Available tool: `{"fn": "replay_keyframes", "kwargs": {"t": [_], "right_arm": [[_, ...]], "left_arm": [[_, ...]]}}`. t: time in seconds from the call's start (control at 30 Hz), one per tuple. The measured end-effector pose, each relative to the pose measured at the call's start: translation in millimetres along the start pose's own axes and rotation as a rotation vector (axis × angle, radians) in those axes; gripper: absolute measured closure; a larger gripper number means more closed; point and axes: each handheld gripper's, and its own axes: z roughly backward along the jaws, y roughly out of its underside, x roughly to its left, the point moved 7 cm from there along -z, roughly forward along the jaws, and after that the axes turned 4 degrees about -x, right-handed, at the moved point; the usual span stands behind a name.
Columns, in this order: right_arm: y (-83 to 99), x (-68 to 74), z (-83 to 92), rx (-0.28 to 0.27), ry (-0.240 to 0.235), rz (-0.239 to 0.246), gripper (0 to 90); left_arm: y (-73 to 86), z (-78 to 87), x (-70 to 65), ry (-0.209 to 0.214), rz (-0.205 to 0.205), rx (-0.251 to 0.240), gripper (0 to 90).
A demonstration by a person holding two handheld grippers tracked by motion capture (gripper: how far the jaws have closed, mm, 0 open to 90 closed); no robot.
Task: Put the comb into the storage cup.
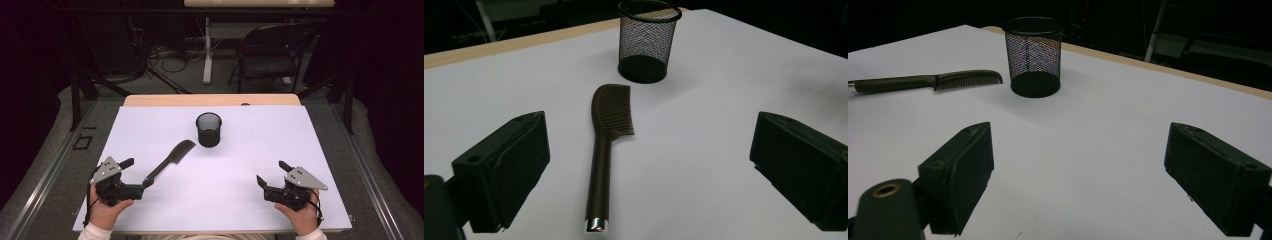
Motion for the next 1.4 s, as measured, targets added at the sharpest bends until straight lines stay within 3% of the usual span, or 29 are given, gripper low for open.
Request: {"fn": "replay_keyframes", "kwargs": {"t": [0.5,0.6,1.4], "right_arm": [[0.5,-0.7,0.7,0.002,0.003,-0.019,13.8],[0.2,-1.2,0.8,0.001,0.006,-0.016,14.0],[2.5,-0.7,-0.9,0.017,0.0,-0.007,14.2]], "left_arm": [[-11.0,-4.4,9.2,-0.004,0.08,0.048,8.7],[-12.5,-5.4,10.4,-0.011,0.074,0.063,13.3],[-28.2,-11.3,22.9,-0.021,0.099,0.138,16.3]]}}
